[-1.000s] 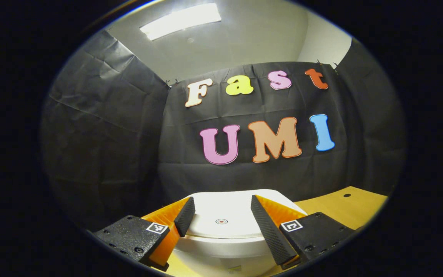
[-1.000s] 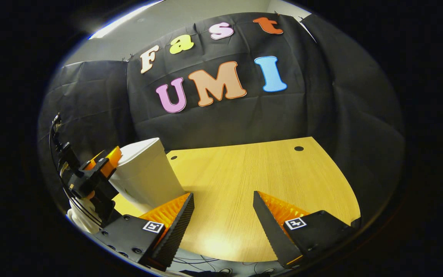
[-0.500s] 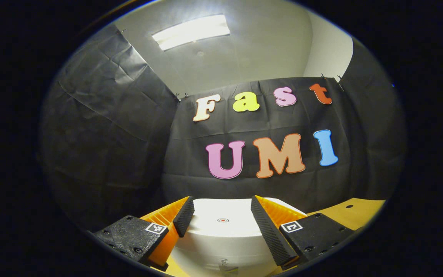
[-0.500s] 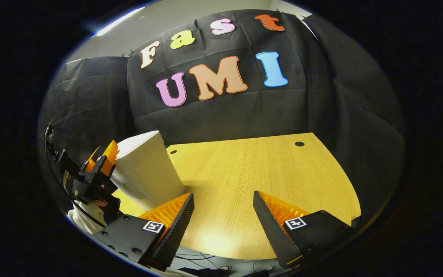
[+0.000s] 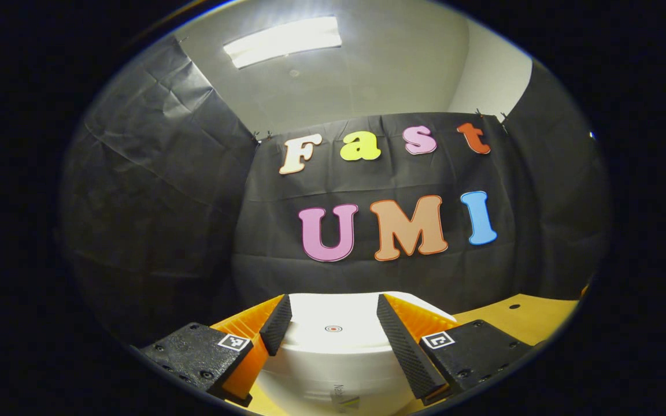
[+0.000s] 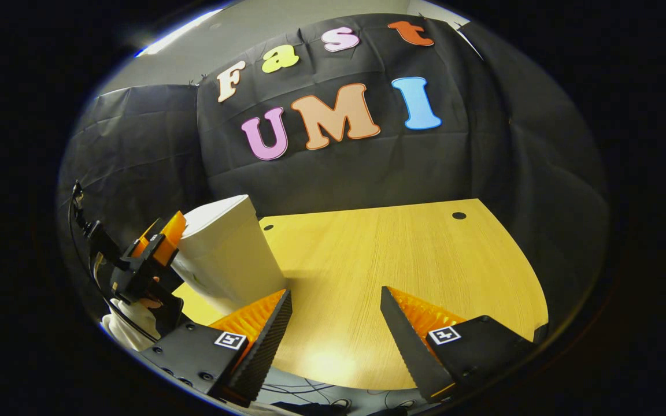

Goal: Press the lid of the desktop garbage bin to open it, pick up the crumpled paper on the desktop and throw it into the bin, then pick up the pop can on the desktop and drop it into the bin, and finally close the garbage bin lid.

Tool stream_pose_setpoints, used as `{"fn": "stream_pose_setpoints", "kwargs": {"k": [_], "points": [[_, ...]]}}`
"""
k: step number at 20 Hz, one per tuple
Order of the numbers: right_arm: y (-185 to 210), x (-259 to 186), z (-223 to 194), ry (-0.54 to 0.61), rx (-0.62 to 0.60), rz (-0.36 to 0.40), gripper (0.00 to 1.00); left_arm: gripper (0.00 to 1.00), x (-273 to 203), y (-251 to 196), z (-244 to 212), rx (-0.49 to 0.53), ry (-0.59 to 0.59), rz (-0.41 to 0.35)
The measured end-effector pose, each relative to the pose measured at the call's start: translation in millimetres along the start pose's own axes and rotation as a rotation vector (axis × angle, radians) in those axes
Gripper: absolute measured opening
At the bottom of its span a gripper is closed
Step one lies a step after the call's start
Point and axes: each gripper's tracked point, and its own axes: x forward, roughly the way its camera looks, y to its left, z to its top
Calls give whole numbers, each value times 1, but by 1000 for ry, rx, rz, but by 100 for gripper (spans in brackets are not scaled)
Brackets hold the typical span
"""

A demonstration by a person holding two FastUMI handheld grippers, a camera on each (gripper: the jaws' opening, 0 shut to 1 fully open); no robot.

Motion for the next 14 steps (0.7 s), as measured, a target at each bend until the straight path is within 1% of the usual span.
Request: {"fn": "stream_pose_setpoints", "kwargs": {"k": [4, 6, 7, 8, 10, 11, 12, 13, 14], "points": [[-1, -2, 5, -14, -3, -4, 98, 91, 5, 4, 3, 29, 9, 0], [-2, -3, 6, -17, -2, -7, 98, 91, 9, 2, 19, 3, -22, -7], [-1, -2, 7, -19, -3, -8, 98, 95, 11, 3, 25, -6, -31, -6], [-2, -3, 8, -22, -4, -11, 98, 91, 11, 1, 32, -12, -35, -15], [-3, -4, 13, -35, -5, -19, 98, 91, 13, -11, 43, -28, -36, -49], [-4, -5, 16, -49, -5, -28, 98, 96, 13, -22, 47, -48, -28, -77], [-7, -7, 20, -70, -12, -43, 98, 96, 11, -33, 53, -74, -18, -97], [-7, -11, 25, -97, -23, -59, 98, 91, 8, -42, 60, -99, -11, -118], [-8, -14, 32, -128, -35, -74, 98, 91, 4, -54, 64, -123, -4, -140]]}}
